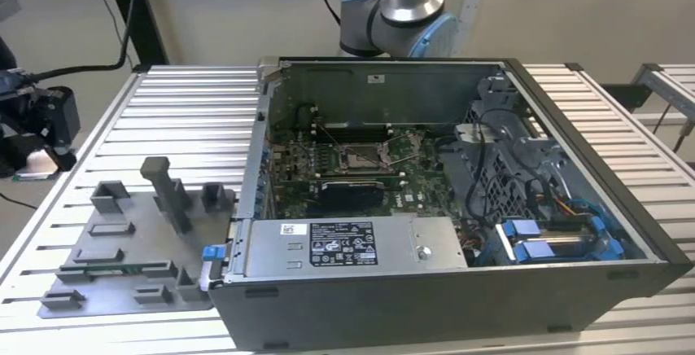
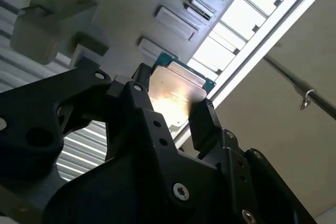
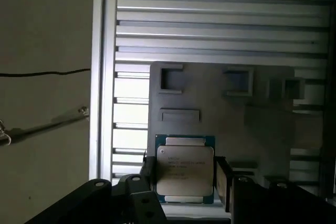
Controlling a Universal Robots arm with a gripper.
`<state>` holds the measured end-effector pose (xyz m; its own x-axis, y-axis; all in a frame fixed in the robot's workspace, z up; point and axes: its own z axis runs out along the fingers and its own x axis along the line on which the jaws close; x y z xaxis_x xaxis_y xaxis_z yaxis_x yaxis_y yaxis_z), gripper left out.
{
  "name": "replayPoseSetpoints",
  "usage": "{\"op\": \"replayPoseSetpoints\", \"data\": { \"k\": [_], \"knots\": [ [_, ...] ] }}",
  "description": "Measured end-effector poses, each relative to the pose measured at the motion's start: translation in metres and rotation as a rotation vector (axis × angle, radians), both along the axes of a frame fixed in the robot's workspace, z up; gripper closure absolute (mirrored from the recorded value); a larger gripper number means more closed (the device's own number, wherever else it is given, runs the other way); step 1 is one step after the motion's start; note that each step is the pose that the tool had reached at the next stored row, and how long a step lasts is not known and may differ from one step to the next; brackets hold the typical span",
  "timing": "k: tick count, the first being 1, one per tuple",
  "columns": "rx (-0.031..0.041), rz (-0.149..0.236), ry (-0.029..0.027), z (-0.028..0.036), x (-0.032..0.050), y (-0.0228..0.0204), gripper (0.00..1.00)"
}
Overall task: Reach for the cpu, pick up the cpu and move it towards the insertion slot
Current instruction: 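Pick up the cpu and move it towards the insertion slot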
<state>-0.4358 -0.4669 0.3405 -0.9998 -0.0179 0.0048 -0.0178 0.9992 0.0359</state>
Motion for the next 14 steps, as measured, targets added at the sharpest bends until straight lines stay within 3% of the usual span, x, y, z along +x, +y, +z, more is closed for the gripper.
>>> {"op": "replayPoseSetpoints", "data": {
  "k": [14],
  "knots": [
    [0.0000, 0.000, 0.0001, 0.0614, 0.0000, 0.0000, 1.00]
  ]
}}
